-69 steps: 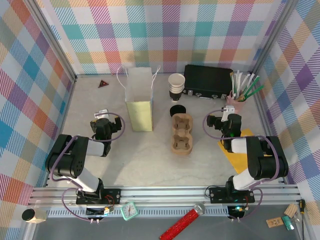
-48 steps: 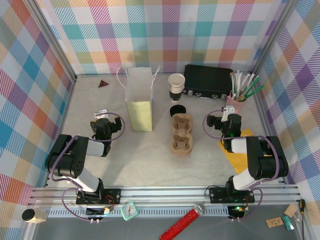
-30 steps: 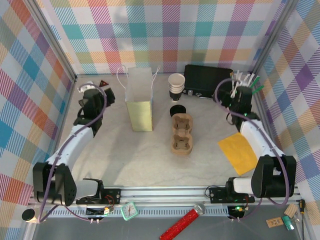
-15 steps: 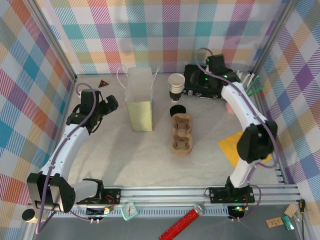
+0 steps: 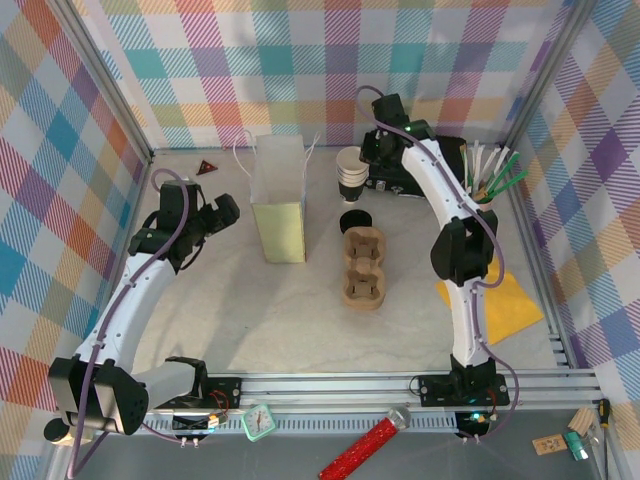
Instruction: Pack the takeout coffee
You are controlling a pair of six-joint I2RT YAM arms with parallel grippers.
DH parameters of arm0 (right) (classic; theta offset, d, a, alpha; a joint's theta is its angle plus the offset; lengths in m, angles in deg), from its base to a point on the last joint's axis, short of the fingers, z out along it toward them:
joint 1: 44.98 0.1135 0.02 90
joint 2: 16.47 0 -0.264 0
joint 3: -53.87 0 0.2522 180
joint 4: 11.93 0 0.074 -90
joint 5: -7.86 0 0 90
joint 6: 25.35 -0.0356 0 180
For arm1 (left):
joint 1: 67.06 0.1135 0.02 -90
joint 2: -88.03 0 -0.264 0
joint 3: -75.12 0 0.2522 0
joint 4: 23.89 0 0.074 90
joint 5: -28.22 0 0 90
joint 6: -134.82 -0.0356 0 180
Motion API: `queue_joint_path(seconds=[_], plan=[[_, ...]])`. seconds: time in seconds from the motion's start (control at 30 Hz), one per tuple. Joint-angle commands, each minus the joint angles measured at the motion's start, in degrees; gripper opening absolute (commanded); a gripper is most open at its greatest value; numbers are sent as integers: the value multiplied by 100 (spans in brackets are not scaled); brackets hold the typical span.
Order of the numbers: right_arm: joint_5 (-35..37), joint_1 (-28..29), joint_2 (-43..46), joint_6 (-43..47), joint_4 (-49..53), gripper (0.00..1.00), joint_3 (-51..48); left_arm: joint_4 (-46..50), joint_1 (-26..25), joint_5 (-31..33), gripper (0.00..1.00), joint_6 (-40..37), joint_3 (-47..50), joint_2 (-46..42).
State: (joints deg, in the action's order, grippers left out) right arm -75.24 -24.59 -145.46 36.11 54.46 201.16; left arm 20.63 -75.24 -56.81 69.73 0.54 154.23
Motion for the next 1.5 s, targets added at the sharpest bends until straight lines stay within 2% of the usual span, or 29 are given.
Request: queue_joint_path(seconds=[0.0,0.23,0.43,0.53,0.63,0.73,0.8,0.87,1.47], plan=[[50,10,-138,-152,252,29,226,194,-82,-98,100,91,-56,-138],[-117,9,-472,-135,240,26,538,176,-98,-60,100,123,-35,-122],[-145,9,-607,-169,110,28,630,167,-120,-47,100,127,-26,-92],[-121,1,-669,-187,134,18,712,175,-122,-42,100,103,-35,-80],[-110,1,-650,-195,134,16,748,176,-122,2,100,87,-35,-64],[-62,1,-572,-179,133,11,753,184,-122,31,100,76,-40,-21],[-32,1,-519,-133,123,2,753,171,-122,30,100,69,-36,2],[-22,-3,-465,-94,117,0,753,143,-122,9,100,84,-27,39],[-91,1,679,-49,85,0,757,144,-226,-196,100,104,-213,8]])
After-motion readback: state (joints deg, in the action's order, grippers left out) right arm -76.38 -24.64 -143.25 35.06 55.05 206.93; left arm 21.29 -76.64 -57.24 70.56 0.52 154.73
